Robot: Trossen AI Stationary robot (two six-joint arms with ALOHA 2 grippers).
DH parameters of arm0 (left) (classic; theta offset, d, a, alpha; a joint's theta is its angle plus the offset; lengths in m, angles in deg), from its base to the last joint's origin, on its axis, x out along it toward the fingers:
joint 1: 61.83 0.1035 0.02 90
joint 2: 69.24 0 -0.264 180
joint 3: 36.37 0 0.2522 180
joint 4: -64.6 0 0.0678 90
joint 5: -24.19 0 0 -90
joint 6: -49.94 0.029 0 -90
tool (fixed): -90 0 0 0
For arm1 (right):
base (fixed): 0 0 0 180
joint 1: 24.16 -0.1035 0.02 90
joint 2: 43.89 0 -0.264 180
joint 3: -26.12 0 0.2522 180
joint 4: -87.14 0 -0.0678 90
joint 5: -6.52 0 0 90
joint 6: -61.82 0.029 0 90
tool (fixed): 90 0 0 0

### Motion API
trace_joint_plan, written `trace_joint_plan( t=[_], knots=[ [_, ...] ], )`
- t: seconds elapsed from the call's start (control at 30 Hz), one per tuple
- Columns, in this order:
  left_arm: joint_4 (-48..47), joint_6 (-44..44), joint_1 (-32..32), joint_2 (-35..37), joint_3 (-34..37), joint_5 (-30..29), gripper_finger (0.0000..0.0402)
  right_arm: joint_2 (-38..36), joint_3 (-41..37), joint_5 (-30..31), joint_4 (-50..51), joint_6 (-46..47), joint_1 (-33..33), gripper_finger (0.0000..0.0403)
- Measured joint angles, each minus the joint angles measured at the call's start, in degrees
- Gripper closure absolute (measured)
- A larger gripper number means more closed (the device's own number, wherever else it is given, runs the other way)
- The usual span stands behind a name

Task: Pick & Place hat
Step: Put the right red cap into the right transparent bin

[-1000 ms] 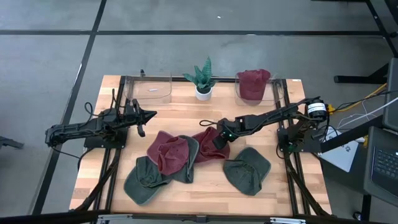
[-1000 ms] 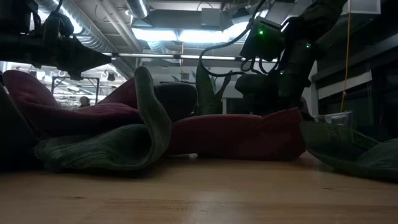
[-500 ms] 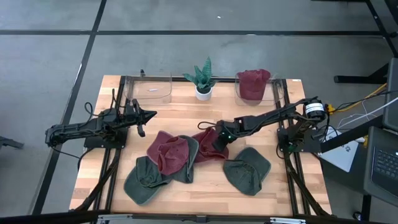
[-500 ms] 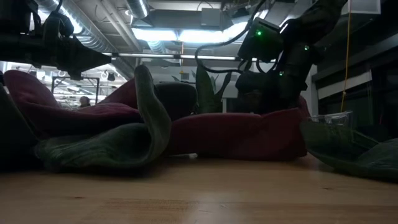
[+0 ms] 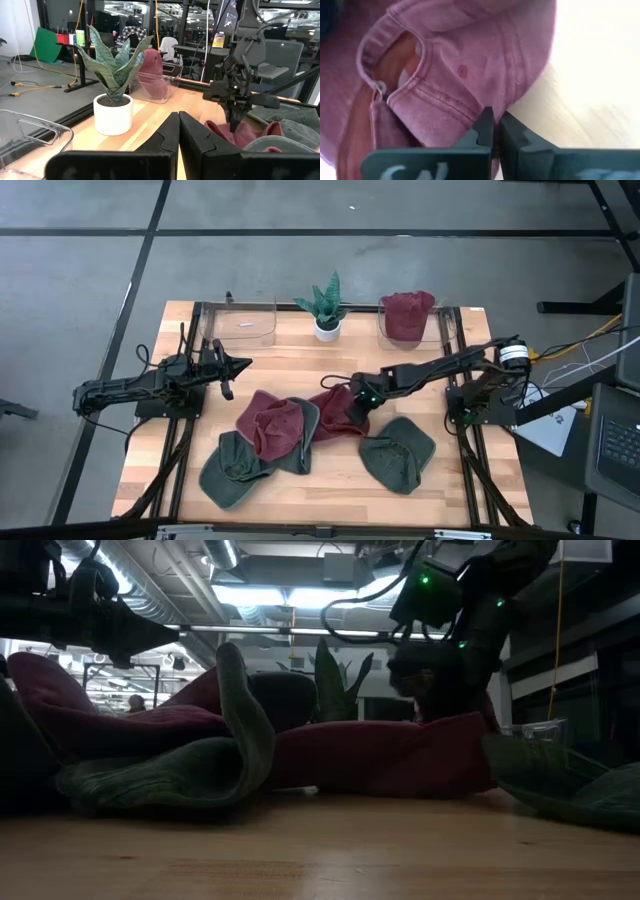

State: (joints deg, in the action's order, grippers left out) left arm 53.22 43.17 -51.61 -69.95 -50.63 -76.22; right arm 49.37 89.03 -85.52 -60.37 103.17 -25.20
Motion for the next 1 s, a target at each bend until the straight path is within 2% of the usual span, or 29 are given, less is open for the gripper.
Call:
trace_joint_plan(
  t=[0.43, 0.6, 0.77, 1.0],
  knots=[
    [0.00, 0.00, 0.00, 0.00, 0.01, 0.00, 0.0398, -15.11, 0.00, 8.31, 23.52, -4.82, 0.15, 0.0396],
    [-0.01, 0.00, 0.01, 0.02, 0.01, 0.00, 0.0397, -21.29, 1.95, 13.90, 33.32, -8.29, 0.15, 0.0396],
    [-0.01, 0.00, -0.01, 0.01, 0.00, 0.00, 0.0397, -24.76, 7.74, 24.28, 41.19, -18.32, 0.15, 0.0396],
    [0.01, 0.00, -0.01, 0.02, -0.01, 0.00, 0.0398, -25.22, 14.29, 35.55, 43.17, -42.02, 0.06, 0.0396]
  ],
)
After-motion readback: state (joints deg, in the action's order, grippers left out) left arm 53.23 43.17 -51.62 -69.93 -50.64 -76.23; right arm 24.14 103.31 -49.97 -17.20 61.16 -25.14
